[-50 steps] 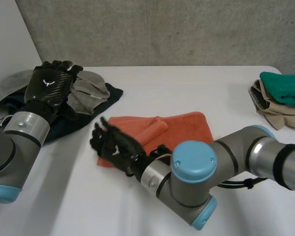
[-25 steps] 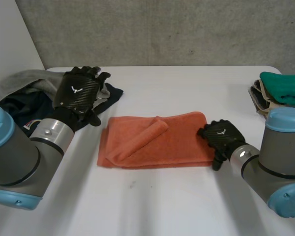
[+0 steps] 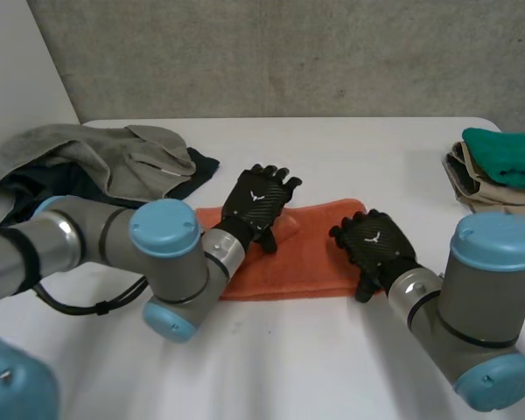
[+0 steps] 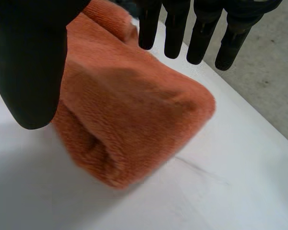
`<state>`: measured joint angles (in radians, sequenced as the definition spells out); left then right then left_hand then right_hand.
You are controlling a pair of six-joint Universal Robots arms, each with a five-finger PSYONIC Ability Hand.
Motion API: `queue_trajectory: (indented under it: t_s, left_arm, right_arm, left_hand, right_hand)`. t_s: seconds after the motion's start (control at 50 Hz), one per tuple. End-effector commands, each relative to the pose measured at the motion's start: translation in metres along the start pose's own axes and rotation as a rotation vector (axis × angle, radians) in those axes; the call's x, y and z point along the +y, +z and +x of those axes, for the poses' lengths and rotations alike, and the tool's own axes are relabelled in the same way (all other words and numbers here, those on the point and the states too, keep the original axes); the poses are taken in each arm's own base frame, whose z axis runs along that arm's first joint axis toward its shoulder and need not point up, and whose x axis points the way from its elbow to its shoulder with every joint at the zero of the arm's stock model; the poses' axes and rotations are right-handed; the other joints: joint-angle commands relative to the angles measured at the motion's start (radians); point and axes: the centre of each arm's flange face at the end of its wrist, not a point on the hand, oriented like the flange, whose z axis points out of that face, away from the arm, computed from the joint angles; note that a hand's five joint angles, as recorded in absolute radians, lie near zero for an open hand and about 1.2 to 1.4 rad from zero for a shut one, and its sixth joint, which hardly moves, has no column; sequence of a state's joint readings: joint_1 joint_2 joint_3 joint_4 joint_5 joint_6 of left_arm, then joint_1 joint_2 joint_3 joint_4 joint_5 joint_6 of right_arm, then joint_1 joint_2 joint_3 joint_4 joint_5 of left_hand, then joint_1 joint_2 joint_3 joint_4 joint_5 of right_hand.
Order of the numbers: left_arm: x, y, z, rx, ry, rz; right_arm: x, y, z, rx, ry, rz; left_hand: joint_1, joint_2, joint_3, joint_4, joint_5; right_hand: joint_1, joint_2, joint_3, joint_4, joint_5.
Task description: Fold the laundry.
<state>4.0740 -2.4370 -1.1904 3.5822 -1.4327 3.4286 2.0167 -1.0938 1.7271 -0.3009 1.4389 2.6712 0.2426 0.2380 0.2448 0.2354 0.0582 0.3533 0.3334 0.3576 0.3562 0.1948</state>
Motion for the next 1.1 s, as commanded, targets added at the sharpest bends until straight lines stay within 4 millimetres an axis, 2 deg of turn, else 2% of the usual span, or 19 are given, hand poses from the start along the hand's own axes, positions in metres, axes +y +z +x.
queue_trajectory:
  t_s: [0.02,0.14,0.16,0.18,0.2,0.26,0.36,0.4,0.42,0.56,0.66,0.76,0.82,0.84,0.9,0.92,1.0,1.08,1.1]
  left_arm:
    - [0.027,0.015,-0.053,-0.218,0.052,-0.073]
    - [0.039,0.008,-0.084,-0.384,0.246,-0.189]
    - [0.041,0.001,-0.096,-0.429,0.283,-0.230]
    - [0.040,-0.003,-0.103,-0.452,0.294,-0.246]
    - [0.027,-0.010,-0.110,-0.475,0.295,-0.242]
    - [0.015,-0.021,-0.103,-0.447,0.271,-0.230]
    - [-0.009,-0.037,-0.069,-0.331,0.185,-0.165]
    - [-0.017,-0.041,-0.064,-0.322,0.171,-0.148]
    - [-0.020,-0.043,-0.063,-0.322,0.164,-0.143]
    - [-0.030,-0.063,-0.063,-0.322,0.151,-0.147]
    - [-0.044,-0.082,-0.065,-0.328,0.148,-0.136]
    - [-0.060,-0.096,-0.069,-0.344,0.150,-0.111]
    - [-0.066,-0.104,-0.075,-0.366,0.150,-0.097]
    - [-0.068,-0.105,-0.077,-0.370,0.150,-0.094]
    - [-0.070,-0.111,-0.080,-0.381,0.151,-0.092]
    - [-0.070,-0.112,-0.081,-0.384,0.151,-0.091]
    - [-0.068,-0.116,-0.085,-0.400,0.148,-0.102]
    - [-0.063,-0.118,-0.090,-0.414,0.142,-0.118]
    - [-0.063,-0.118,-0.090,-0.415,0.131,-0.117]
  right_arm:
    - [0.006,0.005,-0.006,0.007,-0.016,-0.003]
    - [0.008,0.006,0.002,0.045,-0.015,-0.019]
    - [0.009,0.007,0.001,0.044,-0.017,-0.022]
    - [0.008,0.007,0.001,0.044,-0.017,-0.020]
    - [0.009,0.007,0.000,0.042,-0.022,-0.022]
    - [0.011,0.008,0.001,0.042,-0.031,-0.028]
    - [0.016,0.009,0.000,0.043,-0.073,-0.045]
    - [0.017,0.009,0.000,0.049,-0.084,-0.053]
    - [0.017,0.008,0.000,0.053,-0.091,-0.057]
    - [0.016,0.003,0.010,0.086,-0.177,-0.074]
    - [-0.003,-0.002,0.033,0.202,-0.457,-0.078]
    - [-0.025,0.006,0.040,0.263,-0.698,-0.037]
    - [-0.052,0.011,0.021,0.259,-0.776,0.098]
    - [-0.067,0.011,-0.007,0.204,-0.800,0.210]
    - [-0.078,0.008,-0.049,0.097,-0.833,0.349]
    - [-0.078,0.006,-0.078,0.008,-0.858,0.427]
    - [-0.067,-0.007,-0.134,-0.180,-0.882,0.530]
    - [-0.053,-0.011,-0.149,-0.233,-0.879,0.509]
    - [-0.053,-0.011,-0.148,-0.231,-0.873,0.503]
  left_hand:
    - [0.065,0.069,0.063,0.072,0.075]
    - [0.053,0.058,0.051,0.060,0.063]
    - [0.044,0.049,0.042,0.052,0.054]
    - [0.038,0.043,0.036,0.046,0.048]
    - [0.015,0.020,0.013,0.022,0.025]
    - [-0.003,0.002,-0.005,0.005,0.007]
    - [-0.014,-0.010,-0.017,-0.007,-0.005]
    - [-0.014,-0.010,-0.017,-0.007,-0.005]
    - [-0.014,-0.010,-0.017,-0.007,-0.005]
    - [-0.014,-0.010,-0.017,-0.007,-0.005]
    - [-0.029,-0.024,-0.031,-0.022,-0.019]
    - [-0.038,-0.033,-0.040,-0.031,-0.028]
    - [-0.038,-0.033,-0.040,-0.031,-0.028]
    - [-0.038,-0.033,-0.040,-0.031,-0.028]
    - [-0.041,-0.036,-0.043,-0.034,-0.031]
    - [-0.041,-0.036,-0.043,-0.034,-0.031]
    - [-0.047,-0.042,-0.049,-0.039,-0.037]
    - [-0.050,-0.045,-0.052,-0.042,-0.040]
    - [-0.050,-0.045,-0.052,-0.042,-0.040]
  right_hand:
    - [0.154,0.174,0.150,0.151,0.138]
    - [0.280,0.300,0.276,0.277,0.264]
    - [0.307,0.327,0.303,0.304,0.291]
    - [0.327,0.347,0.323,0.325,0.311]
    - [0.403,0.423,0.399,0.400,0.387]
    - [0.492,0.512,0.487,0.489,0.476]
    - [0.732,0.752,0.728,0.730,0.716]
    - [0.844,0.864,0.839,0.841,0.828]
    - [1.016,1.036,1.012,1.013,1.000]
    - [1.043,1.063,1.039,1.040,1.027]
    - [1.043,1.063,1.039,1.040,1.027]
    - [1.043,1.063,1.039,1.040,1.027]
    - [1.043,1.063,1.039,1.040,1.027]
    - [1.043,1.063,1.039,1.040,1.027]
    - [1.043,1.063,1.039,1.040,1.027]
    - [1.043,1.063,1.039,1.040,1.027]
    - [1.043,1.063,1.039,1.040,1.027]
    - [1.043,1.063,1.039,1.040,1.027]
    - [0.907,0.927,0.903,0.905,0.891]
